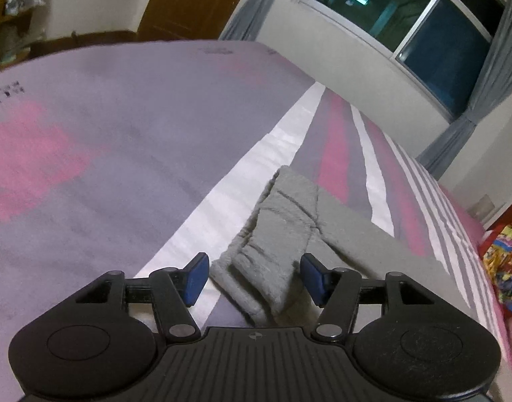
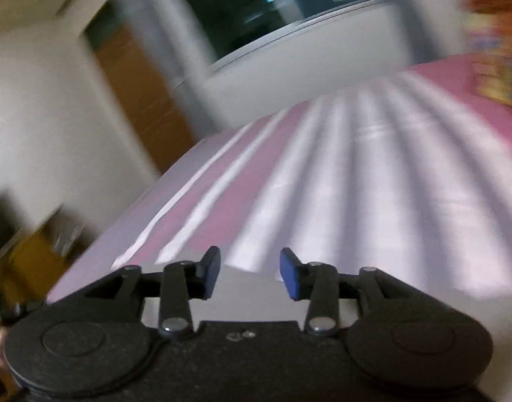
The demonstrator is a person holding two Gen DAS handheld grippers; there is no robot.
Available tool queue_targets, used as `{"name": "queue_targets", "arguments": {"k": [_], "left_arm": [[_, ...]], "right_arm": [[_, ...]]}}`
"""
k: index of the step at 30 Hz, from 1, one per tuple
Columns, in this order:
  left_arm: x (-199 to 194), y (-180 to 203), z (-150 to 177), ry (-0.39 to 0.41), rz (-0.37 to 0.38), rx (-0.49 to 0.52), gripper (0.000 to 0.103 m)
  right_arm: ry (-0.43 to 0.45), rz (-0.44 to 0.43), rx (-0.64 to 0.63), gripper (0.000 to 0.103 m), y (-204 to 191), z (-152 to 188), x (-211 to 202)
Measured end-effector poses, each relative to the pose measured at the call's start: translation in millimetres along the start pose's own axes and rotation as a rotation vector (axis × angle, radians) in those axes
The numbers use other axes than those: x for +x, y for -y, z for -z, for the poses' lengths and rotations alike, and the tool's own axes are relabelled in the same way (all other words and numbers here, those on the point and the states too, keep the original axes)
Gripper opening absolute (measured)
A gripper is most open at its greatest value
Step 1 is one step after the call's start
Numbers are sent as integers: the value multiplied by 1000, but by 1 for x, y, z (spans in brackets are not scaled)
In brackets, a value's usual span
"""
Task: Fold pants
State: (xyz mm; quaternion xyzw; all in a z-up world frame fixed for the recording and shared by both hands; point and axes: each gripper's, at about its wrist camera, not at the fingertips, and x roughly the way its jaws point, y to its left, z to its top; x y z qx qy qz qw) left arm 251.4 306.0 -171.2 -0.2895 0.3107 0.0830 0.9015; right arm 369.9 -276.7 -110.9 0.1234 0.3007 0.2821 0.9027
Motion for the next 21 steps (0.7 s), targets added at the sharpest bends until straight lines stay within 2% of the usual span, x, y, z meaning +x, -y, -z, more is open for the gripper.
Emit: {"name": "queue_targets", "arguments": {"k": [3, 5, 9, 14, 17, 19, 21], "left_arm": [[8, -2, 0, -14, 15, -6, 59], [12, -3, 0, -19, 24, -6, 59], [17, -7, -1, -27, 54, -7, 59], [19, -13, -2, -31, 77, 7, 47], [19, -13, -2, -27, 78, 17, 40], [17, -8, -2, -8, 68, 37, 32], [9, -3, -8, 32, 77, 41, 29]], "right_arm": [[-114, -64, -68, 39, -19, -16, 84], [-175, -89, -97, 39, -28, -19, 125], [-264, -122, -139, 39, -34, -17, 171], [-337, -103, -207, 36, -37, -12, 190], [-362, -112, -245, 21, -40, -11, 192], [-375, -130, -258, 2, -44, -12, 189], [-357, -96, -341, 1, -59, -10, 188]]}}
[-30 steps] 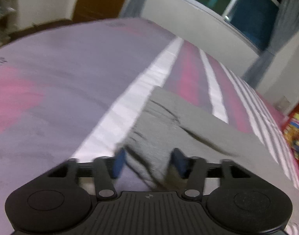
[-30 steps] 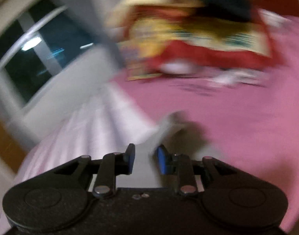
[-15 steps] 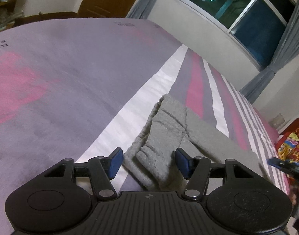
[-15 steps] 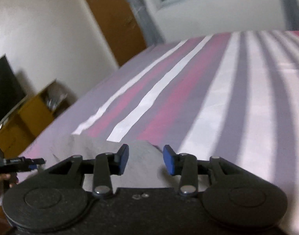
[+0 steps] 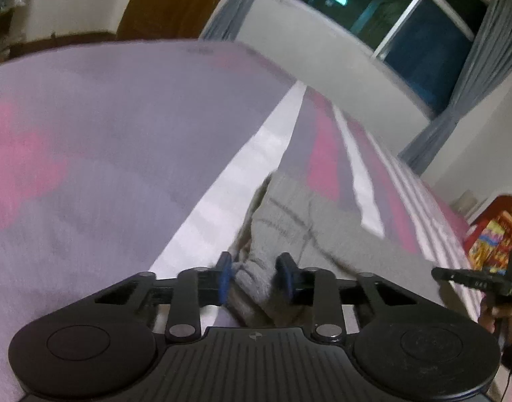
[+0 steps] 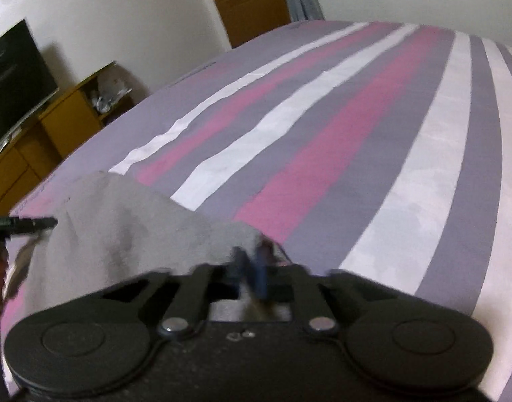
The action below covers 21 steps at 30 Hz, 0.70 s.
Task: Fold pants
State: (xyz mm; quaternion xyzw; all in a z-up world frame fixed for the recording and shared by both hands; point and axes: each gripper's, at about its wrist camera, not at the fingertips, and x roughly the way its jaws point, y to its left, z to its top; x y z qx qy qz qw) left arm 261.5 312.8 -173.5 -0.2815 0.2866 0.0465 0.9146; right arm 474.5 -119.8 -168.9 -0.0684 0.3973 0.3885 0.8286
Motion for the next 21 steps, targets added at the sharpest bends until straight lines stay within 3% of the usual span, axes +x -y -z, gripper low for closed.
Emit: {"name": "queue_targets", "arguments": {"k": [2, 4, 6, 8, 9, 11, 12, 14, 16, 18, 21], "left_arm": [[-4, 7, -8, 29, 10, 38, 28], [2, 10, -10, -2, -23, 65, 28], [12, 6, -4, -45, -68, 90, 28], [11, -3, -2, -51, -55, 47, 28], [7, -3, -2, -47, -52, 46, 29], [-4, -3, -1, -28, -59, 45, 30], [-12, -2, -1, -7, -69, 42, 30], [-29, 6, 1, 38, -81, 53, 30], [-39, 24, 4, 80, -65, 105, 33], [-34, 48, 8, 75, -45, 177, 54], [-9, 91, 15, 41, 17, 270, 64]], "right_arm": [[76, 69, -18, 1, -12, -7, -14], [137, 87, 17, 1, -11, -15, -23], [83, 115, 20, 1, -8, -14, -9], [-61, 137, 31, 2, -2, -1, 21], [-58, 140, 31, 3, -1, 4, 24], [-1, 156, 70, 11, -3, 7, 12], [23, 162, 92, 21, -3, 9, 2], [124, 191, 96, 22, -9, 19, -32], [168, 195, 90, 28, -19, 30, -57], [191, 195, 68, 36, -34, 42, -73], [210, 166, 95, 60, -62, 47, -68]]}}
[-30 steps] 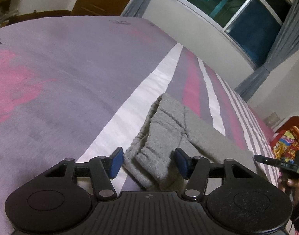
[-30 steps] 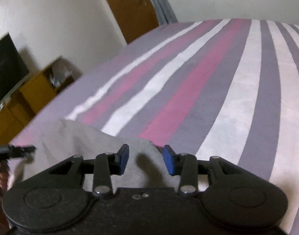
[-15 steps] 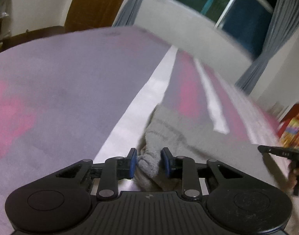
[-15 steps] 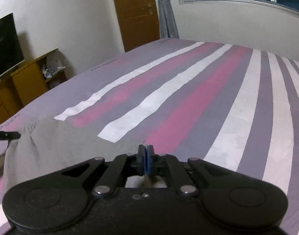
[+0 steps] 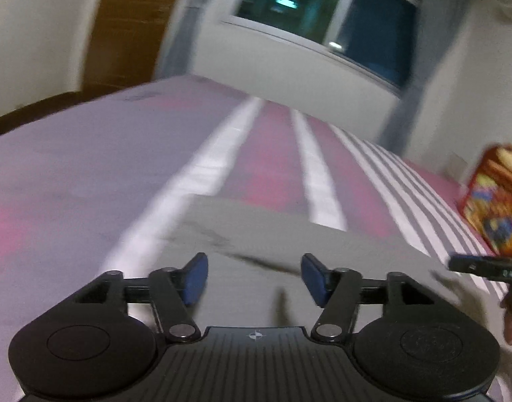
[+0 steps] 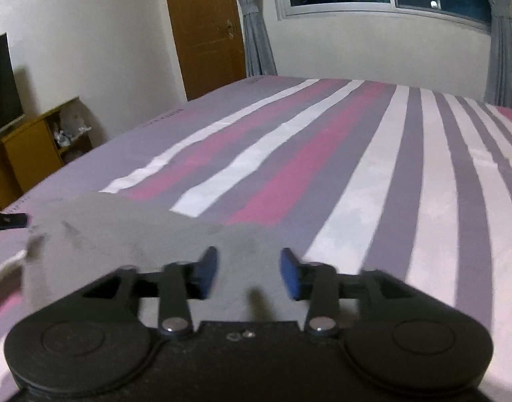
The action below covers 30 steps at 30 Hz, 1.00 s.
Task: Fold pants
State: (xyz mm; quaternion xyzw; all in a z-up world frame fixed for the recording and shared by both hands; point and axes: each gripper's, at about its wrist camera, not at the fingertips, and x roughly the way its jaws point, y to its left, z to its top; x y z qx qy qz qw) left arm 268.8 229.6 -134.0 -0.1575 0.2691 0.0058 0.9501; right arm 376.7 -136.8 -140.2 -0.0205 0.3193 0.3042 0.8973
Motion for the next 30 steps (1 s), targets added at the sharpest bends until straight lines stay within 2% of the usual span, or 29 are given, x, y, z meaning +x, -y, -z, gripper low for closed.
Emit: {"name": "queue_targets", "arguments": {"k": [2, 4, 6, 8, 11, 14, 16, 17, 19, 22, 24, 26, 30], "left_arm": [[24, 23, 3, -73, 26, 35, 68], [45, 34, 12, -157, -14, 80, 68], [47, 40, 21, -171, -37, 150, 68], [40, 39, 24, -175, -36, 182, 68], [27, 30, 25, -180, -22, 184, 68], [21, 23, 26, -183, -6, 172, 68], [16, 24, 28, -186, -8, 178, 68], [14, 25, 31, -188, -14, 185, 68], [13, 28, 32, -185, -26, 185, 68], [6, 31, 33, -156, -26, 130, 68], [2, 32, 36, -141, -28, 89, 68], [-1, 31, 40, -128, -30, 46, 68], [-23, 26, 44, -91, -27, -16, 68]], "right_arm": [[2, -28, 25, 65, -19, 4, 8], [-62, -39, 70, 67, -30, 13, 22], [-150, -65, 134, 65, -27, 28, 31], [-139, -67, 122, 64, -13, 43, 13], [-105, 34, 154, 65, 36, 66, -42], [-52, 159, 324, 64, 119, 101, -113], [-12, 219, 420, 54, 163, 123, -158], [5, 273, 452, 53, 183, 134, -183], [27, 411, 512, 53, 212, 151, -223], [99, 456, 606, 56, 222, 164, -261], [133, 424, 558, 56, 205, 160, -265], [143, 334, 523, 56, 180, 152, -252], [152, 168, 636, 56, 141, 152, -229]]}}
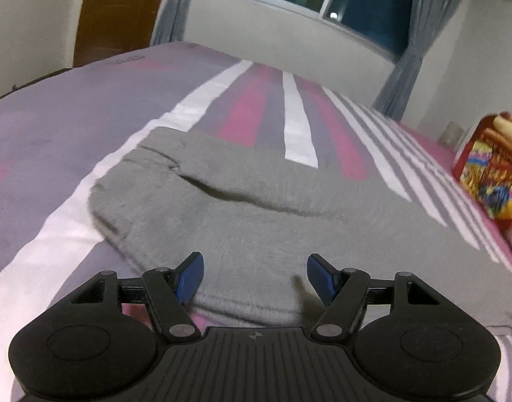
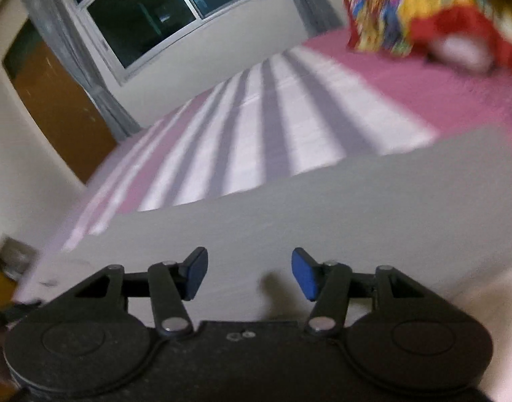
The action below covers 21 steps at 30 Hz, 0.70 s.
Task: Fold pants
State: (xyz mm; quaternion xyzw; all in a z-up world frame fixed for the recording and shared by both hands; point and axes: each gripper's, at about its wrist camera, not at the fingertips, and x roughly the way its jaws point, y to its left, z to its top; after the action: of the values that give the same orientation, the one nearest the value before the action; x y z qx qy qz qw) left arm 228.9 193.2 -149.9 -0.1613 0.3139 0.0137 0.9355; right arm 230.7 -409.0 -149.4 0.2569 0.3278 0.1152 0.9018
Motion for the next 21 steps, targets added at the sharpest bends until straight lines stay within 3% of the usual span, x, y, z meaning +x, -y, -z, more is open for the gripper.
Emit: {"name": "queue_targets", "arguments": {"k": [4, 8, 12, 15, 18, 20, 21], "left_arm": [[-18, -11, 10, 4, -9, -19, 68], [-24, -23, 20, -15, -17, -40, 69], [-25, -30, 27, -12, -12, -64, 69], [-24, -32, 29, -15, -6, -74, 69], [-21, -32, 32, -29, -4, -73, 69], [-18, -32, 32, -35, -4, -73, 69], [-18, -32, 32, -35, -4, -73, 69]], "right_arm": [[-43, -128, 142, 55, -14, 30, 11], [-93, -189, 254, 43, -9, 39, 25], [-118, -188, 329, 43, -4, 45, 35], [-153, -146, 417, 38, 8, 50, 43], [-135, -155, 502, 37, 11, 62, 44], [-119, -135, 497, 20, 10, 61, 45], [-114, -114, 465, 4, 7, 60, 43]]}}
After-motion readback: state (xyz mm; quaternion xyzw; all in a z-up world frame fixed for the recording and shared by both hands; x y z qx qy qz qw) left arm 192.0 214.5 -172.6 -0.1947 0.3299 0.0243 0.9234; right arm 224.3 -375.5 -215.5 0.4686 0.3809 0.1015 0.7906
